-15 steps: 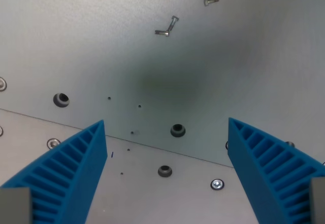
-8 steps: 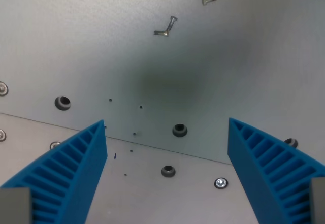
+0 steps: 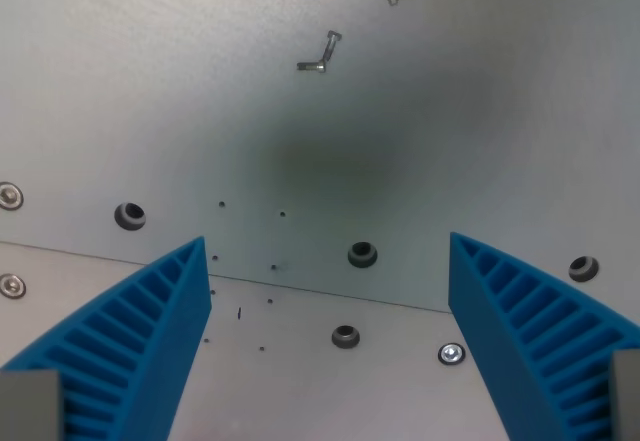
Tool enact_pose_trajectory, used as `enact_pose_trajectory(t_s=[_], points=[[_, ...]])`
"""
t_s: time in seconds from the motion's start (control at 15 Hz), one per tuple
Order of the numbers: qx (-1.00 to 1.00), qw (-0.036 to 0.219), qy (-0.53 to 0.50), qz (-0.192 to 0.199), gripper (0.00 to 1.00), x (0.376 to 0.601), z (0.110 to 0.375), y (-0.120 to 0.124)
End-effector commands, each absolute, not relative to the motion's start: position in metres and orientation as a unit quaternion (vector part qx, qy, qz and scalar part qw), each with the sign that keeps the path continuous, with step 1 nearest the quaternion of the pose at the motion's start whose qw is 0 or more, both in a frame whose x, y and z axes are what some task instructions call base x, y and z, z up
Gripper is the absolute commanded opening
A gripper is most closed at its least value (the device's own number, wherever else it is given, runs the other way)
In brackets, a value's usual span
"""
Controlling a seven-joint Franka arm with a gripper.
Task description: Rotate around gripper positive z
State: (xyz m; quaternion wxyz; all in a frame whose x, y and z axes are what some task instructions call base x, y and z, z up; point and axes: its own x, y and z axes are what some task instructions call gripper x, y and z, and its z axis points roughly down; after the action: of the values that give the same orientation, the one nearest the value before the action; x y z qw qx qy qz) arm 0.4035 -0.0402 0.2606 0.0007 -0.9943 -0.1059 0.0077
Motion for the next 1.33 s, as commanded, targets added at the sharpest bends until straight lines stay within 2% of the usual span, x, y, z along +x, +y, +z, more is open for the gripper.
enact_pose_trajectory(t_s=[0.07,1.33], points=[[-0.999,0.0,-0.034,0.003,1.0,0.4036,0.2642,-0.0404],[-0.996,-0.001,0.093,0.003,1.0,0.4036,0.2642,-0.0404]])
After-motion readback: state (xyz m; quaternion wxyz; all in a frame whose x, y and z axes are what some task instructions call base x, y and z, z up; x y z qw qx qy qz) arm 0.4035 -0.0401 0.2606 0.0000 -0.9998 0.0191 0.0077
